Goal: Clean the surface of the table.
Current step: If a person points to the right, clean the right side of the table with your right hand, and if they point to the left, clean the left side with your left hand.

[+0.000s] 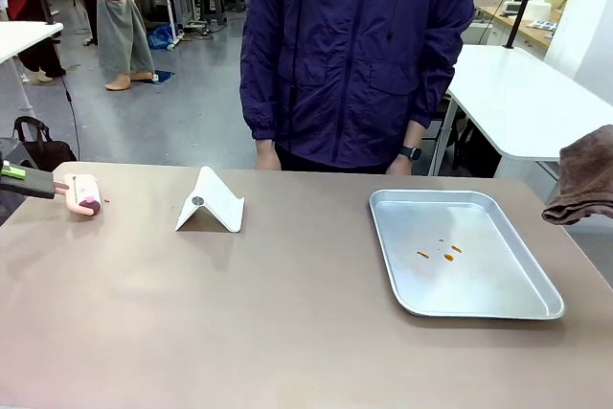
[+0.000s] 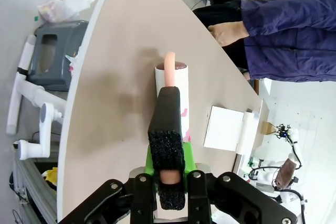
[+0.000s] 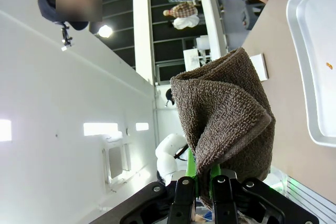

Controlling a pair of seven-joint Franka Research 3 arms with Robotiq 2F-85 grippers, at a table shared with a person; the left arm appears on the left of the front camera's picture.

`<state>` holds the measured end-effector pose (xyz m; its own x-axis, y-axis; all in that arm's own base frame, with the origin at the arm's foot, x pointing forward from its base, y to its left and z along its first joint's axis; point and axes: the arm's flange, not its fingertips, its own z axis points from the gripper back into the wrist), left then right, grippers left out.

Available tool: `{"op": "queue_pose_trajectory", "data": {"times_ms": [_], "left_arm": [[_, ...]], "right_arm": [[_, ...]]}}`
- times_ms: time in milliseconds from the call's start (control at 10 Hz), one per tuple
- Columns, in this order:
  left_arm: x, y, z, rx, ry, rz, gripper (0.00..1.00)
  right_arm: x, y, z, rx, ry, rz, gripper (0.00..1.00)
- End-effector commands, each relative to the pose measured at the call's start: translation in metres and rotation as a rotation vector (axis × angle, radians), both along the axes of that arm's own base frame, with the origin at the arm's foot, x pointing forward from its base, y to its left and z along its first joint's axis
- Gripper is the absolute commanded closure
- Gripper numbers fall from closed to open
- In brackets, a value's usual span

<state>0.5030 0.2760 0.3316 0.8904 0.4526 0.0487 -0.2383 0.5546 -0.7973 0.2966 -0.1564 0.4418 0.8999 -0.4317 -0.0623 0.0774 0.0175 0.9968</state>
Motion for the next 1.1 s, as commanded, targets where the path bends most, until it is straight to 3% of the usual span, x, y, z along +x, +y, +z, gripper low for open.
{"op": "queue_pose_trajectory", "data": {"times_ms": [0, 300, 500, 700, 1000], "left_arm": [[0.015, -0.022, -0.015, 0.034, 0.066, -0.013, 0.78], [0.038, -0.054, -0.015, 0.006, 0.129, 0.048, 0.78], [0.049, -0.069, -0.014, -0.021, 0.121, 0.063, 0.78], [0.043, -0.075, 0.005, -0.111, 0.035, 0.073, 0.78], [-0.003, -0.074, 0.069, -0.274, -0.077, 0.04, 0.78]], "right_arm": [[0.0, 0.001, 0.004, 0.009, -0.012, -0.001, 1.0], [0.0, 0.001, 0.004, 0.009, -0.012, -0.001, 1.0], [0.0, 0.001, 0.004, 0.009, -0.012, -0.001, 1.0], [0.0, 0.001, 0.004, 0.009, -0.012, -0.001, 1.0], [0.0, 0.001, 0.004, 0.009, -0.012, -0.001, 1.0]]}}
